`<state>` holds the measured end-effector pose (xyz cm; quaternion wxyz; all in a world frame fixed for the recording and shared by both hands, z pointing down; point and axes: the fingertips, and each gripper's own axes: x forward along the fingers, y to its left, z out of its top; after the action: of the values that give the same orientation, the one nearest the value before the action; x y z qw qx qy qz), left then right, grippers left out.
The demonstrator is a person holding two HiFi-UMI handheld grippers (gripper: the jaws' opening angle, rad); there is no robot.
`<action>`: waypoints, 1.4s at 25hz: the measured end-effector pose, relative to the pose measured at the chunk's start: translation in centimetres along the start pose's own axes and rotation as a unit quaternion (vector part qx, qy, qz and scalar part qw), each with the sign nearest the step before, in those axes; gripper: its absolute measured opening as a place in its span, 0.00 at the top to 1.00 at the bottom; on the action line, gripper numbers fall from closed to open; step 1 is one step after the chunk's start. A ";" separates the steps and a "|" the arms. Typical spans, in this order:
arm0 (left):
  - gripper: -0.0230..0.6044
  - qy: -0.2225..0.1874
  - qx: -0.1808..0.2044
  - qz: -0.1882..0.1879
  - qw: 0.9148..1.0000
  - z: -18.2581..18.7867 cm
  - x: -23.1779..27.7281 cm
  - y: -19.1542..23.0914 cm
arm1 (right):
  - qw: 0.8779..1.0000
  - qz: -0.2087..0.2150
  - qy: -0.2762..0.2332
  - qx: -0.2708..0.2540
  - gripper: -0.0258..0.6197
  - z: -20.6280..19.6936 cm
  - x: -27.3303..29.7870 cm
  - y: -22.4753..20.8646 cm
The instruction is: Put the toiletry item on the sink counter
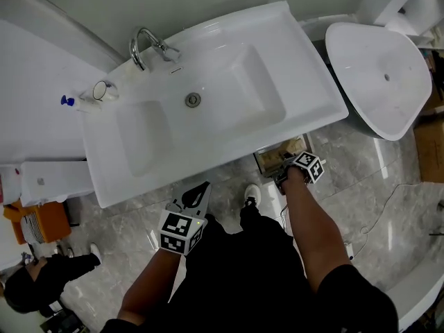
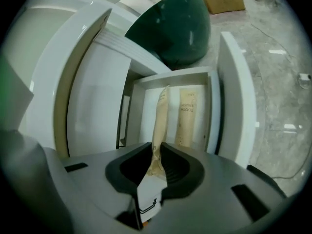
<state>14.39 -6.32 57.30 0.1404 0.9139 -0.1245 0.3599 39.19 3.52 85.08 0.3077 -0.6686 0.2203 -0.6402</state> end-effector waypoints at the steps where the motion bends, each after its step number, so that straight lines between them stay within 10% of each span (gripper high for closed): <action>1: 0.96 -0.001 -0.003 0.004 1.000 -0.1 -0.2 0.2 | 1.000 0.011 0.013 -0.013 0.90 -0.4 0.5 0.7; 16: 0.96 -0.007 -0.028 0.015 0.999 -1.0 -0.8 1.0 | 0.979 0.065 0.106 -0.160 0.84 -3.6 0.2 4.4; 35: 0.96 -0.126 -0.066 0.075 0.987 2.8 -8.0 2.2 | 0.859 0.218 0.133 -0.445 0.96 -12.9 -14.5 18.2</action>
<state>9.71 -8.35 50.19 0.1563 0.9286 -0.2334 0.2424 27.01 -1.14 61.96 0.0770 -0.5782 0.6600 -0.4735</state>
